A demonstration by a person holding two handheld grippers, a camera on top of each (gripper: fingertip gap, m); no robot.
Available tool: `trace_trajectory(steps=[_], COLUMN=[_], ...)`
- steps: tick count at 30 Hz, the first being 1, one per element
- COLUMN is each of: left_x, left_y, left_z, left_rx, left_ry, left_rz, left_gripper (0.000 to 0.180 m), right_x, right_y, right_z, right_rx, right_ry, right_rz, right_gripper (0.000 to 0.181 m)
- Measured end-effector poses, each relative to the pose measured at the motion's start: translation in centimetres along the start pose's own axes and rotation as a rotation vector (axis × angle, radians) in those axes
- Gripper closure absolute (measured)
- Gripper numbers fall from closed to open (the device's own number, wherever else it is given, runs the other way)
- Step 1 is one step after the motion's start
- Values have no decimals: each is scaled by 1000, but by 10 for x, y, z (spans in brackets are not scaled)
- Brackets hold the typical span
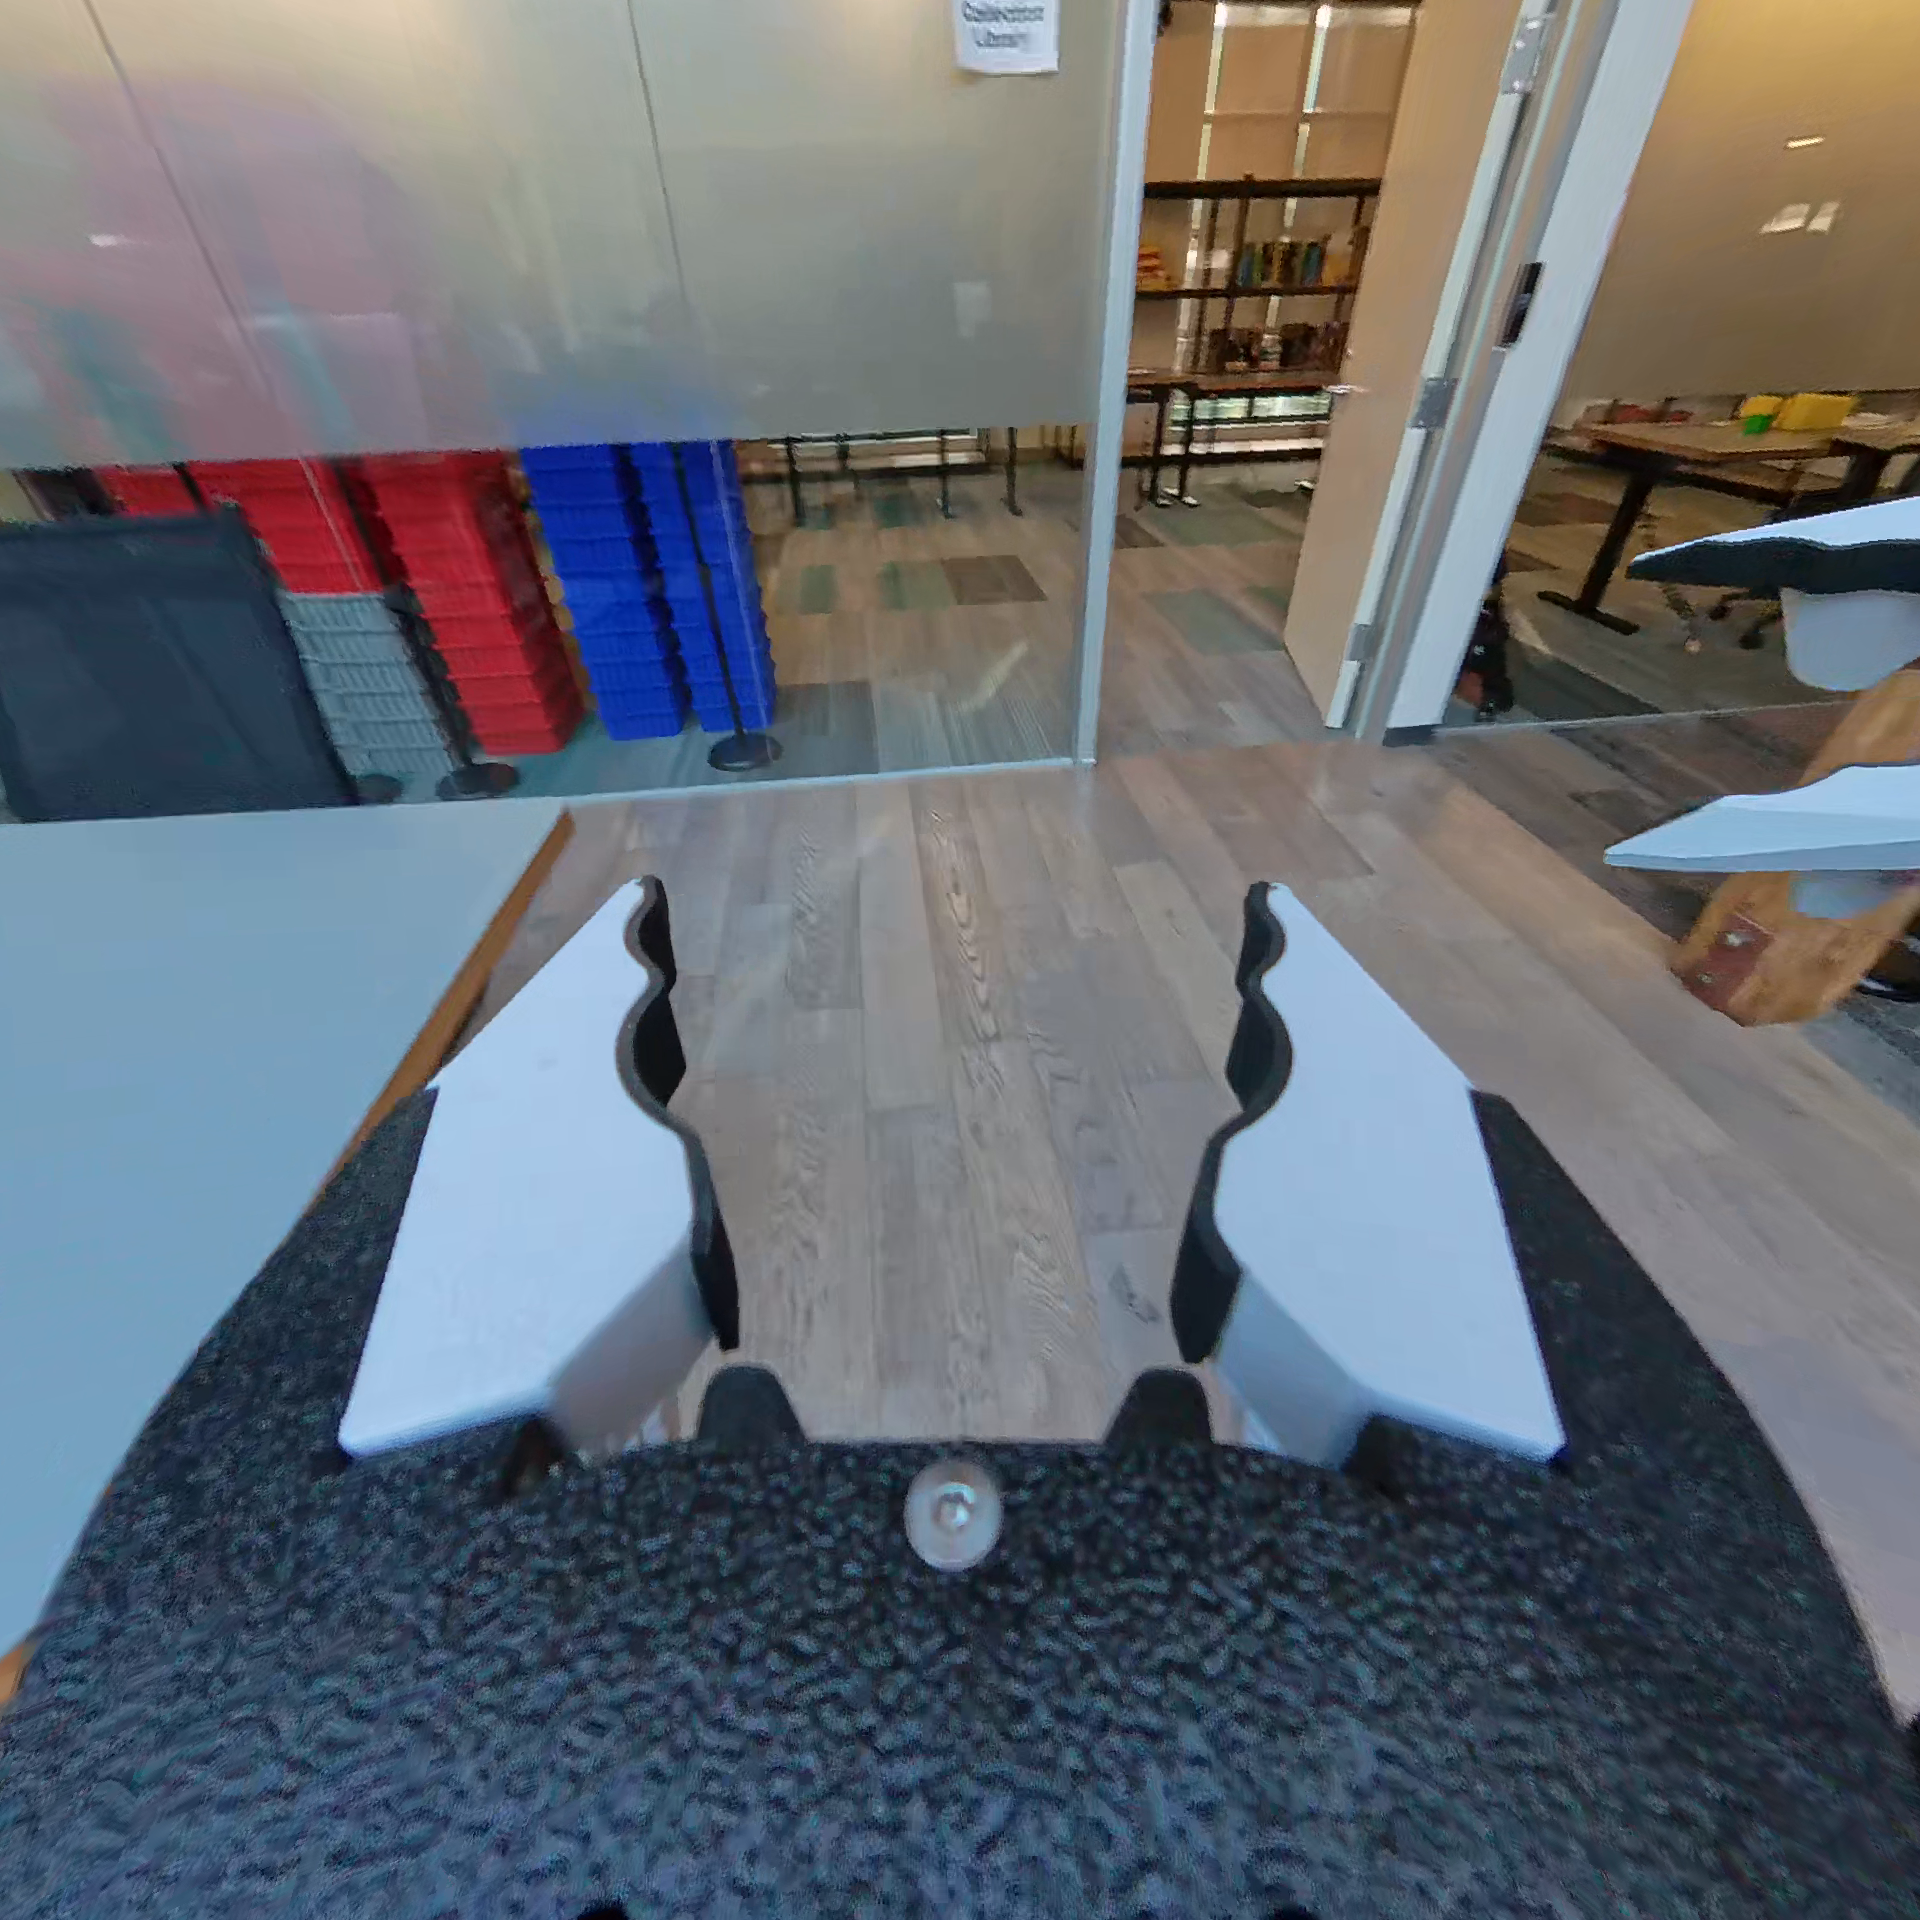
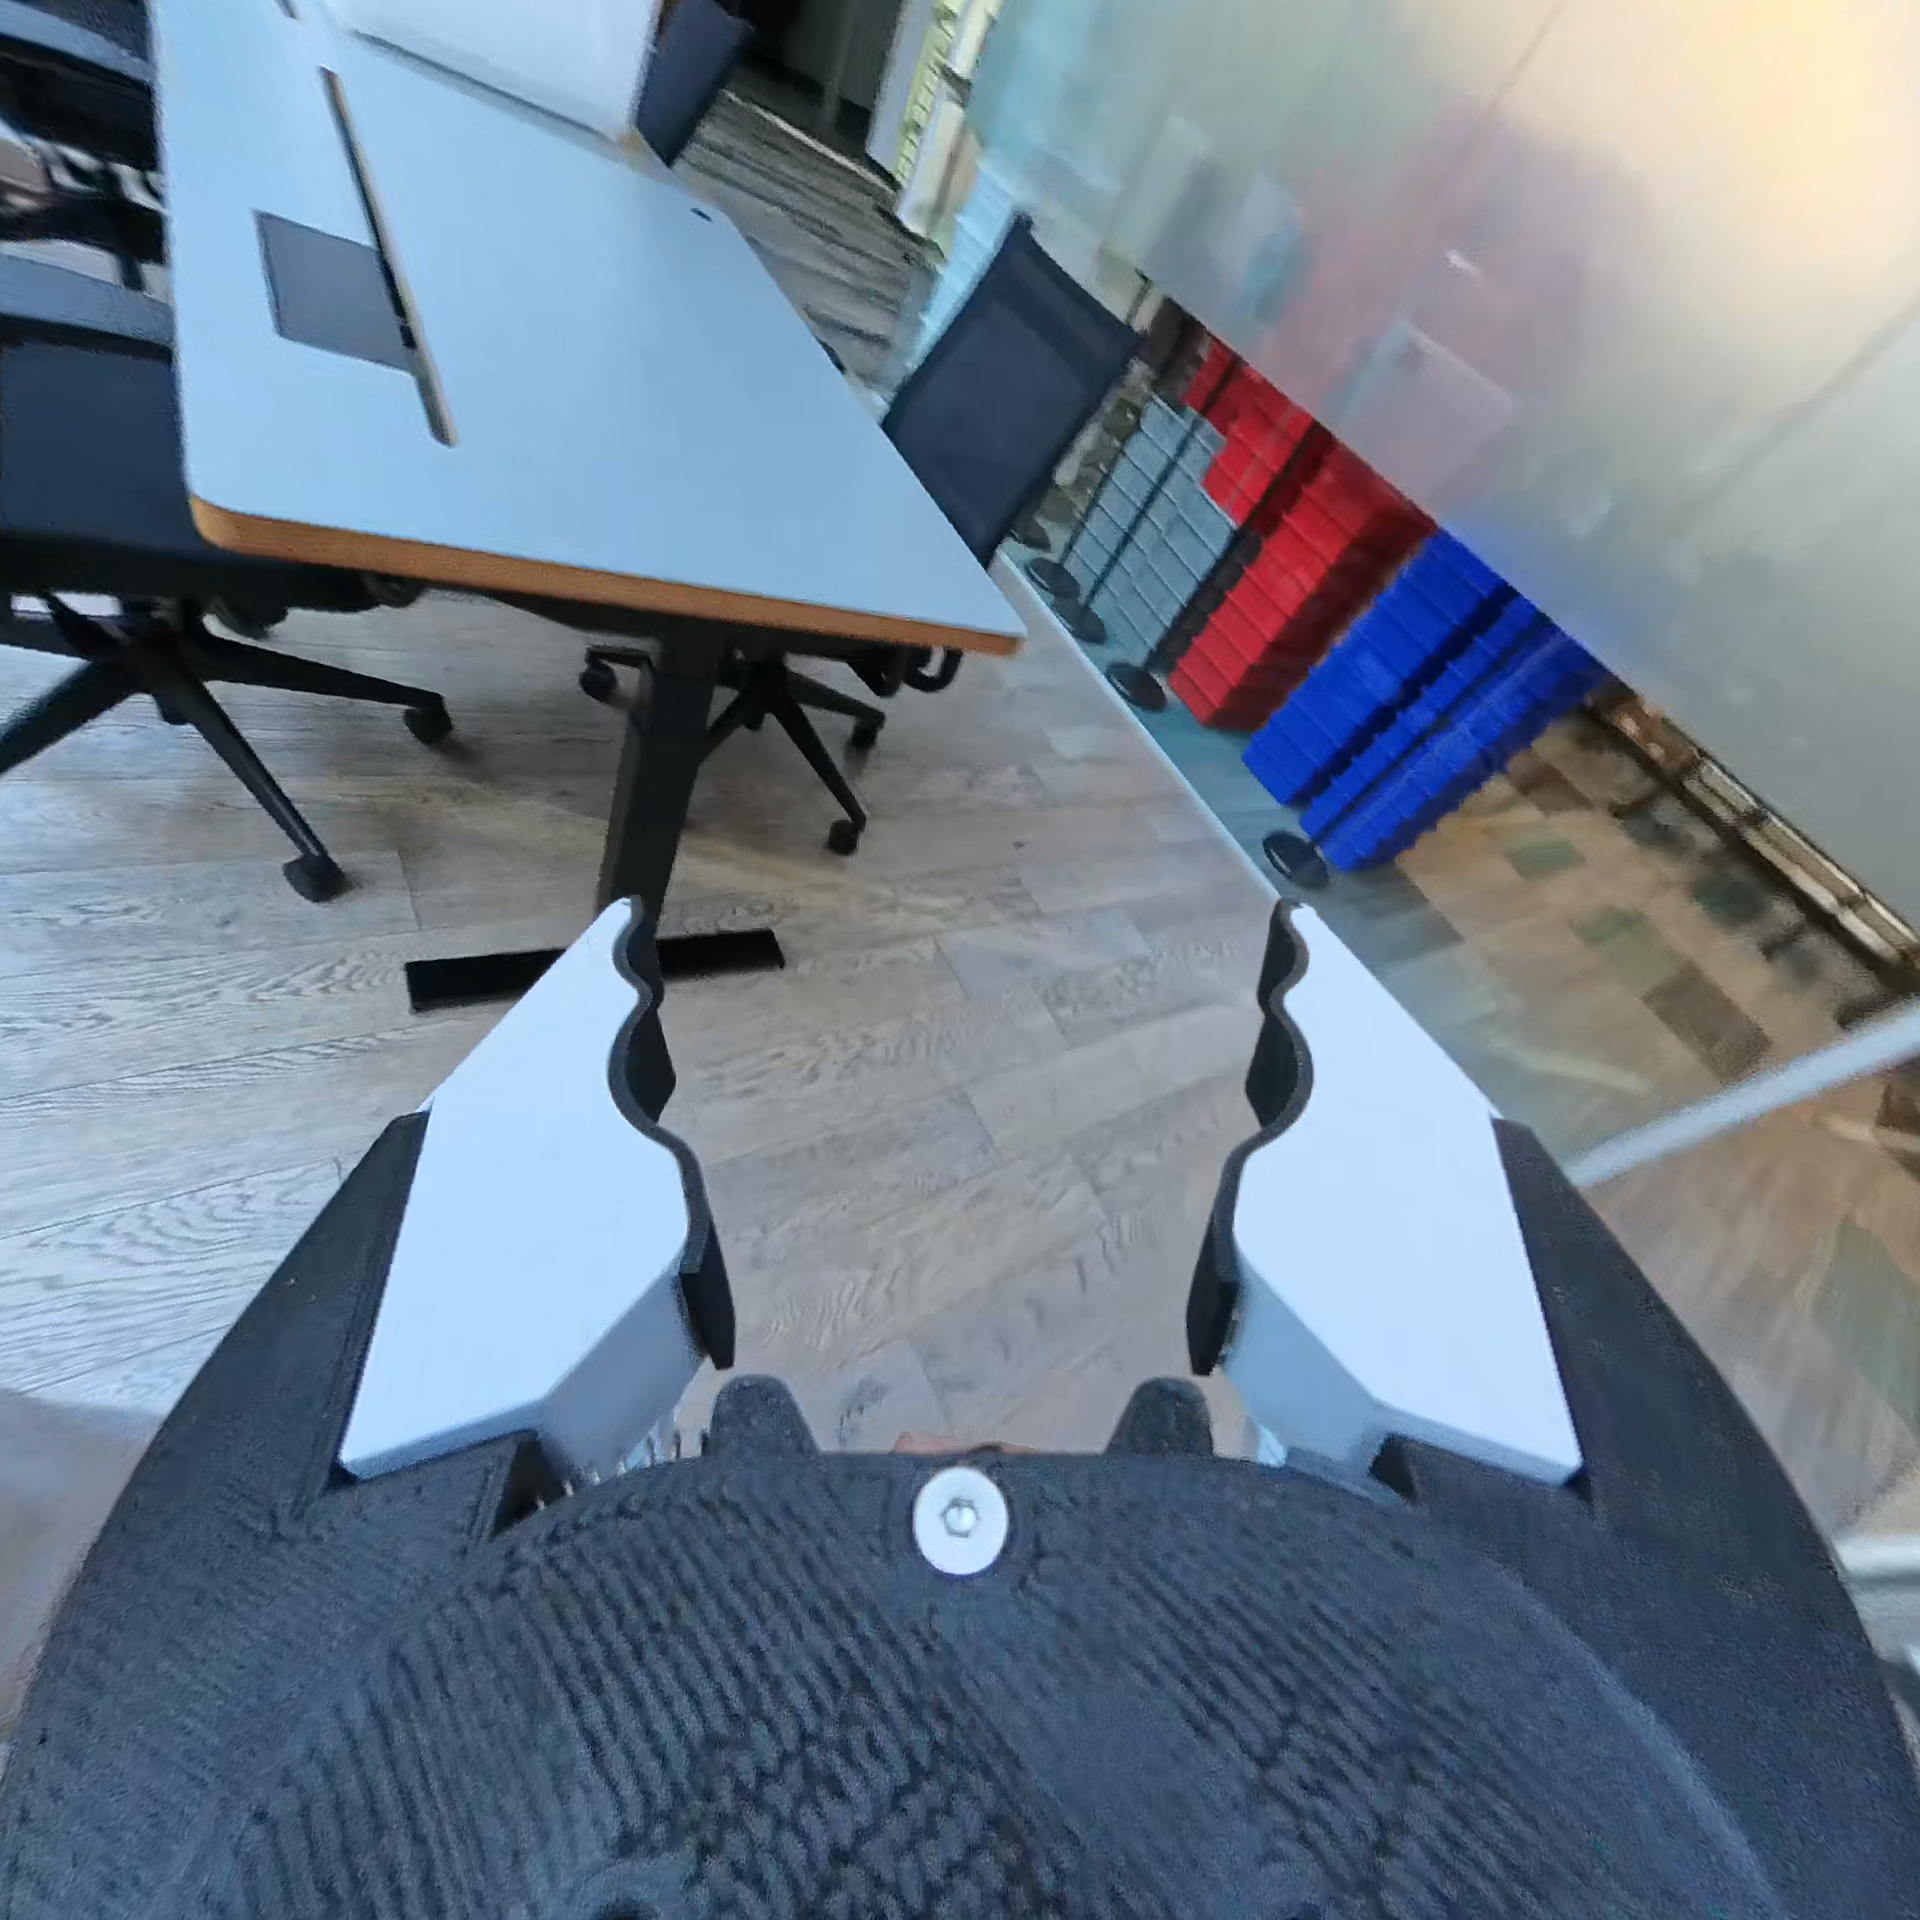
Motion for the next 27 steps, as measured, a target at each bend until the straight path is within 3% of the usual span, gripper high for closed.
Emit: trace_trajectory(steps=[6,11,15,22,27], left_x=[-53,8,157,489,702], left_y=[-103,-318,-508,-744,-833], left_z=[21,5,8,83,101], left_rx=[-29,-243,-465,-716,-841], left_ry=[39,20,-60,-223,-317], left_rz=[398,931,1393,2226,2601], left_gripper=[74,76,74,74,70], right_x=[-118,-290,-446,-625,-726], right_y=[76,56,-44,-324,-527], right_z=[48,67,50,8,-56], right_rx=[72,177,181,146,181], right_ry=[-122,-285,-356,-453,-638], right_rz=[451,949,1379,1926,2175], right_gripper=[69,69,67,67,64])
Point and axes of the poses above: each gripper's, where its closed fingertips meet, y out along the fingers, z out of its top, x = y × z across the jaws, the point moved 2 cm from there along -y, back along the fingers, and after that the axes turned 15 degrees about y, right-handed, at the moved point
